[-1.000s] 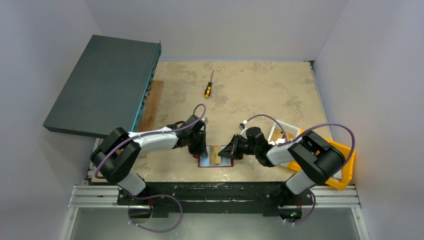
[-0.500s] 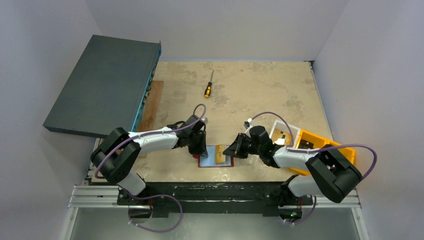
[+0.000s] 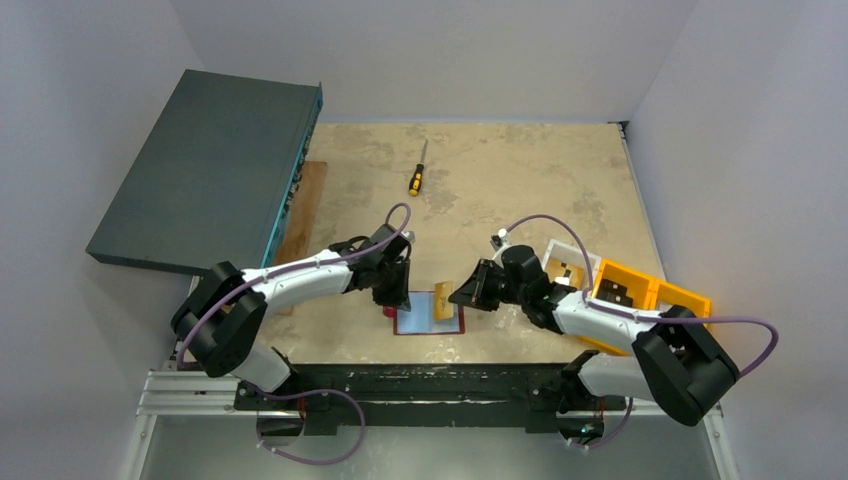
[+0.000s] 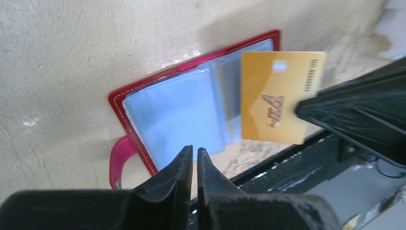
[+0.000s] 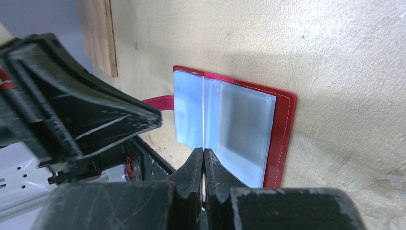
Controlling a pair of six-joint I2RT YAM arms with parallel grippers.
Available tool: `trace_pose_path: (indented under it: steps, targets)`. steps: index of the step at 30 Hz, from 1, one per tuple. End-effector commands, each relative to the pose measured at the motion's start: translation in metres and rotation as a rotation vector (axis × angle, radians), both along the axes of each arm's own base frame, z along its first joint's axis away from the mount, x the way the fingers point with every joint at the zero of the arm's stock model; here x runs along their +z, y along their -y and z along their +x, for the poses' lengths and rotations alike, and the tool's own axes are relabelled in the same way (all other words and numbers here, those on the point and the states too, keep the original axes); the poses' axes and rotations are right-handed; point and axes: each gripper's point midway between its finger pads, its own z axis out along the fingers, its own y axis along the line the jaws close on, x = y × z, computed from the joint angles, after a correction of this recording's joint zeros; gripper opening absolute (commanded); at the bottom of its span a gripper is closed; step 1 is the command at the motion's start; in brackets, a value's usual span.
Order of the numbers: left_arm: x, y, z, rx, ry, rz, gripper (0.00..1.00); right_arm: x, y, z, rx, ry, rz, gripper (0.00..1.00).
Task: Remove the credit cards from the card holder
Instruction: Remove the credit card from the card holder, then place the credit card in the storage box.
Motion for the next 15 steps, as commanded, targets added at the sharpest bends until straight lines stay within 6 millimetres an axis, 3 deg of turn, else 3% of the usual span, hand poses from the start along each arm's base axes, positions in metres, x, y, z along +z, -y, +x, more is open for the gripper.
trace_pose_path:
  steps: [1, 9, 11, 15]
  targets:
    - [0.047, 0.009, 0.01, -0.032, 0.094, -0.076, 0.15, 0.02, 0.0, 0.013, -0.023, 0.069, -0.005, 0.0]
    - [0.085, 0.005, 0.008, -0.06, 0.156, -0.104, 0.78, 0.039, 0.014, 0.023, -0.095, 0.113, -0.038, 0.0]
    - [0.092, 0.003, 0.006, -0.069, 0.165, -0.107, 0.84, 0.044, 0.02, 0.027, -0.122, 0.123, -0.054, 0.0]
    - [0.107, 0.001, 0.003, -0.096, 0.185, -0.112, 0.87, 0.052, 0.041, 0.035, -0.198, 0.127, -0.089, 0.0]
